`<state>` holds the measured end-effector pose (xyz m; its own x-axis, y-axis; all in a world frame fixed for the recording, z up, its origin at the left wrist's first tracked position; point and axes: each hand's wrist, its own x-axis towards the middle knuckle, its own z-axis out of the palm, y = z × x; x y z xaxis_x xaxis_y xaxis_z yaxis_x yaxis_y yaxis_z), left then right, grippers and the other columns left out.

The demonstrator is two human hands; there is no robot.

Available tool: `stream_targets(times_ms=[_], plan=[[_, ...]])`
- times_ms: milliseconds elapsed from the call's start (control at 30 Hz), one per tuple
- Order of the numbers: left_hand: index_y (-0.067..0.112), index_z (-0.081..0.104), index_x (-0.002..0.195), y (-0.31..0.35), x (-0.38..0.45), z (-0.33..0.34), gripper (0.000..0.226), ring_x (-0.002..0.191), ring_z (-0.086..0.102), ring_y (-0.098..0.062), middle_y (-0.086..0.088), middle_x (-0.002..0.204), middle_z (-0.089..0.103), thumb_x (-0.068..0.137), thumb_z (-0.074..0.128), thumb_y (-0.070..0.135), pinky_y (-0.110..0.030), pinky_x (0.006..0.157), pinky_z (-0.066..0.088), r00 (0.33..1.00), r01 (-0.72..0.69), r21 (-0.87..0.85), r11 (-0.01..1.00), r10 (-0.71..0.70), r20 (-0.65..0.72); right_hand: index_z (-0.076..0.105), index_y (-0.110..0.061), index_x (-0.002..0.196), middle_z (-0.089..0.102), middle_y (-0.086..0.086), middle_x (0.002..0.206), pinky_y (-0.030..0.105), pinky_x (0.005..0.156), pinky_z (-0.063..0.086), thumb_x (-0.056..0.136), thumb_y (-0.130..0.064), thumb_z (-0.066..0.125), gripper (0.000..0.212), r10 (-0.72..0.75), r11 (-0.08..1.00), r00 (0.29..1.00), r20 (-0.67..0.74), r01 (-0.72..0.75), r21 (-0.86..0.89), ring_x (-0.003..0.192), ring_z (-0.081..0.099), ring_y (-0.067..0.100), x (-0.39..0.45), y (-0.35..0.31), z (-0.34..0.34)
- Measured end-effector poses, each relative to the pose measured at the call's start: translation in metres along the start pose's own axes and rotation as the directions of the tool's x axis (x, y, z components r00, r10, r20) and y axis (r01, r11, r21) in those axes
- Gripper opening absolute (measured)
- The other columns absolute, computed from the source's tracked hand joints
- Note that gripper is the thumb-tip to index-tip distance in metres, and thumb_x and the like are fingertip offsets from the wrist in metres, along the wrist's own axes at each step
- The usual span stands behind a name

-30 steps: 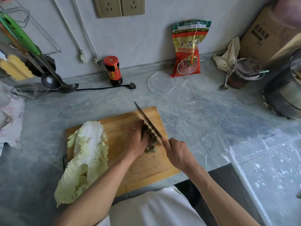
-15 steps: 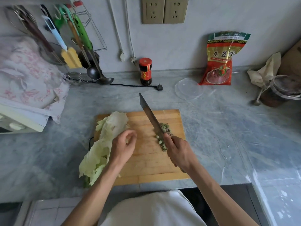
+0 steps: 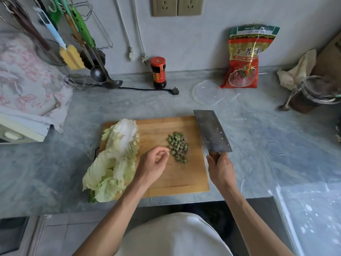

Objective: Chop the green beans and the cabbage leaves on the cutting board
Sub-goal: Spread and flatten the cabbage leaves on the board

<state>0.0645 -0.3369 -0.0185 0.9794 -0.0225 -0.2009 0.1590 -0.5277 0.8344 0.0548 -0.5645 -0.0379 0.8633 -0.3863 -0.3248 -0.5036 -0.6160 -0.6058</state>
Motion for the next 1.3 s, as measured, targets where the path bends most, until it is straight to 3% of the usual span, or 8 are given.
stream_targets(times_ms=[333,500,667,800,933,1033,1133,1300], plan=[[0.027,0.070,0.108,0.027,-0.011,0.037,0.015,0.094,0.053,0.017,0.023,0.104,0.065,0.099,0.058,0.030,0.003,0.073,0.038,0.988,0.077,0.058,0.995,-0.084,0.130,0.046,-0.005,0.115,0.049,0.014,0.117,0.043,0.085,0.047,0.098,-0.031,0.055,0.032,0.099,0.995,0.993,0.069,-0.099,0.002,0.102,0.051,0.032,0.014,0.026,0.001],[0.035,0.069,0.106,0.022,-0.025,0.022,0.013,0.105,0.059,0.005,0.026,0.109,0.067,0.097,0.059,0.037,-0.012,0.083,0.044,0.983,0.149,0.003,0.989,-0.149,0.111,0.051,0.000,0.117,0.048,0.020,0.124,0.040,0.095,0.038,0.097,-0.023,0.053,0.031,0.012,0.984,1.000,0.017,-0.008,-0.179,0.112,0.042,0.035,0.011,0.019,-0.009],[0.034,0.069,0.105,0.003,-0.034,-0.025,0.013,0.112,0.061,-0.002,0.021,0.115,0.068,0.098,0.059,0.035,-0.016,0.086,0.045,0.978,0.207,0.009,0.978,-0.207,0.023,0.057,-0.003,0.118,0.054,0.017,0.122,0.042,0.096,0.045,0.098,-0.029,0.053,0.033,-0.261,0.935,0.957,0.126,0.283,-0.214,0.114,0.049,0.033,-0.003,-0.018,0.000],[0.028,0.070,0.099,-0.023,-0.040,-0.070,0.009,0.109,0.062,0.000,0.022,0.109,0.069,0.097,0.061,0.025,-0.008,0.078,0.045,0.972,0.204,0.041,0.978,-0.198,-0.124,0.063,-0.003,0.103,0.063,0.015,0.104,0.038,0.076,0.049,0.095,-0.025,0.058,0.024,-0.397,0.902,0.895,0.204,0.421,-0.092,0.092,0.059,0.032,-0.014,-0.057,0.028],[0.020,0.067,0.112,-0.064,-0.038,-0.116,0.021,0.110,0.062,-0.021,0.000,0.113,0.069,0.093,0.067,0.028,-0.024,0.083,0.044,0.921,0.286,0.236,0.929,-0.199,-0.336,0.064,-0.008,0.096,0.068,0.007,0.088,0.033,0.066,0.051,0.095,-0.027,0.059,0.019,-0.450,0.875,0.813,0.371,0.484,0.000,0.078,0.063,0.026,-0.021,-0.104,0.065],[0.016,0.049,0.139,-0.086,-0.028,-0.136,0.074,0.122,0.056,-0.030,-0.011,0.134,0.059,0.082,0.069,0.059,-0.039,0.099,0.047,0.871,0.485,0.262,0.834,-0.433,-0.232,0.060,-0.015,0.092,0.067,0.004,0.087,0.032,0.063,0.053,0.096,-0.029,0.058,0.014,-0.469,0.834,0.757,0.454,0.549,-0.055,0.076,0.063,0.024,-0.023,-0.130,0.085],[0.021,0.051,0.138,-0.105,-0.015,-0.156,0.104,0.118,0.060,-0.025,-0.002,0.134,0.061,0.057,0.063,0.085,-0.043,0.100,0.049,0.837,0.545,0.217,0.810,-0.540,-0.085,0.058,-0.010,0.118,0.059,0.010,0.114,0.040,0.079,0.056,0.099,-0.029,0.055,0.028,-0.472,0.791,0.745,0.472,0.594,-0.146,0.094,0.063,0.029,-0.022,-0.163,0.117],[0.011,0.050,0.140,-0.120,-0.008,-0.165,0.066,0.089,0.060,-0.008,0.003,0.119,0.060,0.086,0.071,0.042,-0.026,0.072,0.050,0.831,0.525,0.206,0.825,-0.550,0.085,0.027,-0.010,0.151,0.027,0.014,0.153,0.046,0.106,0.043,0.097,-0.031,0.057,0.065,-0.406,0.784,0.802,0.438,0.552,-0.283,0.137,0.035,0.034,0.005,-0.222,0.163]])
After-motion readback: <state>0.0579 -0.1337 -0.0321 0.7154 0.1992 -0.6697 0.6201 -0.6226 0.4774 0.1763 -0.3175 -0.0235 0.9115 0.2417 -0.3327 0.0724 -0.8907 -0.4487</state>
